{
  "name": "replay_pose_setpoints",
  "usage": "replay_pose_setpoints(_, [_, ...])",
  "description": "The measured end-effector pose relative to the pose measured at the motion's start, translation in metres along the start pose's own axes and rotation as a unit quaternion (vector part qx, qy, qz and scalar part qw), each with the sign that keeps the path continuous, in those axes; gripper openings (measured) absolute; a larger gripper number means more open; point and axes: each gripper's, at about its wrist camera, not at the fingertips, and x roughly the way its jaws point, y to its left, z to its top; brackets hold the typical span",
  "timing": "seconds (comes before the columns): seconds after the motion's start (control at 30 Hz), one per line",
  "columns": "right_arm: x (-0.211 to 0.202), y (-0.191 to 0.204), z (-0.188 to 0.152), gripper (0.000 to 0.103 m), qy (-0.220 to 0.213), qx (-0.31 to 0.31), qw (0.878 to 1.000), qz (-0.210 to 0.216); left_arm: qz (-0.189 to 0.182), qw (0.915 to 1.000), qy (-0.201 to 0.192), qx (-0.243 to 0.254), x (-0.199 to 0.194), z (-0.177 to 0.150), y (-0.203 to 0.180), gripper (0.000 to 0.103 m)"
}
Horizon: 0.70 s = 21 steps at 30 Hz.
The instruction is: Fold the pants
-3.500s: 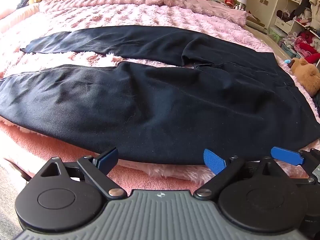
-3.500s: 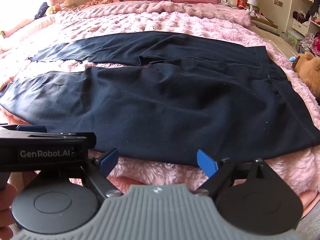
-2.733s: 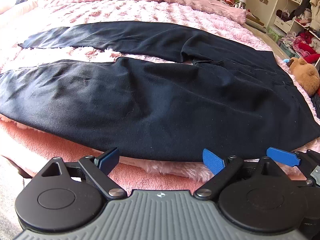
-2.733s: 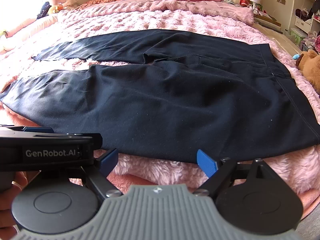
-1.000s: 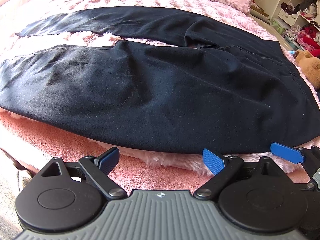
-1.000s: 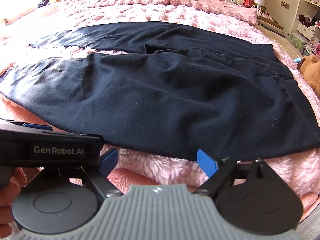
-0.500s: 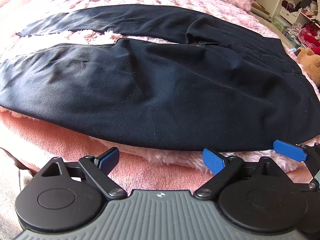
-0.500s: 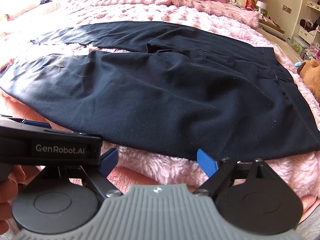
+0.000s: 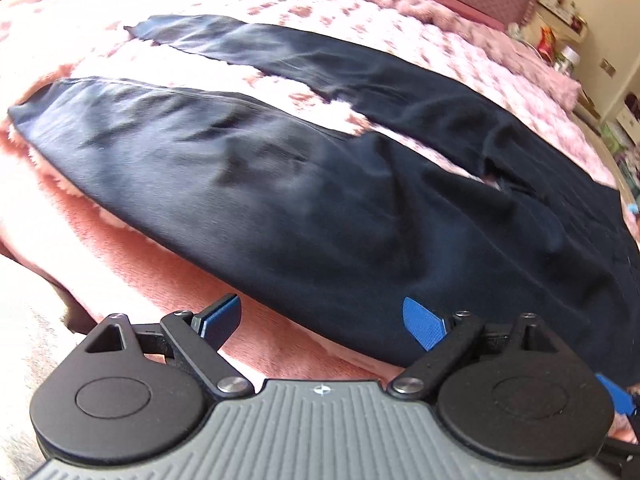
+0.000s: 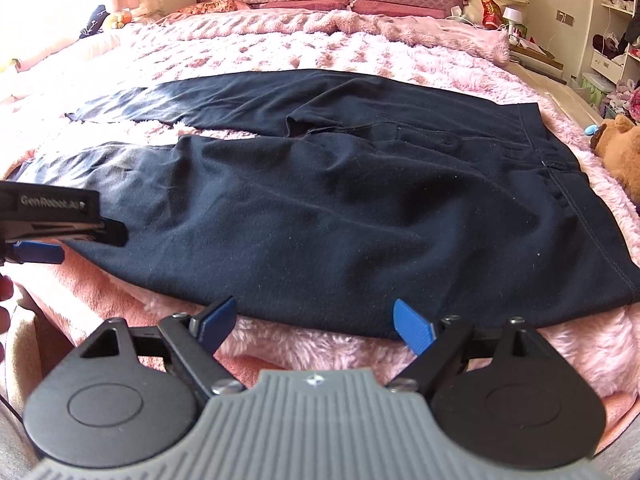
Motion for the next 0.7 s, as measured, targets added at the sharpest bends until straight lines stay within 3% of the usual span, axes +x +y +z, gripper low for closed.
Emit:
replay_pose_setpoints(0.17, [0.001,0.002,0.0,0.082,0.005,-0.003,1.0,-0.002,0.02,0.9927,-0.033,-0.114,-0.01,0.028,0.069,0.088])
replay_pose_setpoints(0.23, [0.001,0.005,0.0,0.082,0.002,-0.008,1.0,-0.001,0.006,0.9871,-0.059,-0.149,-0.017,0.039,0.099,0.083])
replay_pose_setpoints(0.43, [0.004,0.012,-0.003,0.082,0.003,-0.022,1.0,0.01,-0.033,0.9596,-0.121,-0.252,-0.025,0.064,0.187,0.076])
replay_pose_setpoints(0.53, [0.004,0.006,-0.003,0.082,0.003,-0.011,1.0,0.016,-0.087,0.9538,-0.084,-0.275,-0.007,0.069,0.217,0.066])
replay_pose_setpoints(0.6, [0.0,-0.005,-0.003,0.08,0.003,0.005,1.0,0.017,-0.13,0.9389,-0.049,-0.315,0.006,0.06,0.225,0.06])
replay_pose_setpoints(0.67, [-0.007,-0.021,-0.002,0.069,0.0,0.016,1.0,0.005,-0.169,0.9251,-0.024,-0.339,0.018,0.052,0.228,0.06])
replay_pose_setpoints(0.7, [-0.009,-0.03,-0.002,0.066,0.001,0.027,1.0,-0.002,-0.181,0.9228,-0.016,-0.34,0.021,0.051,0.227,0.06])
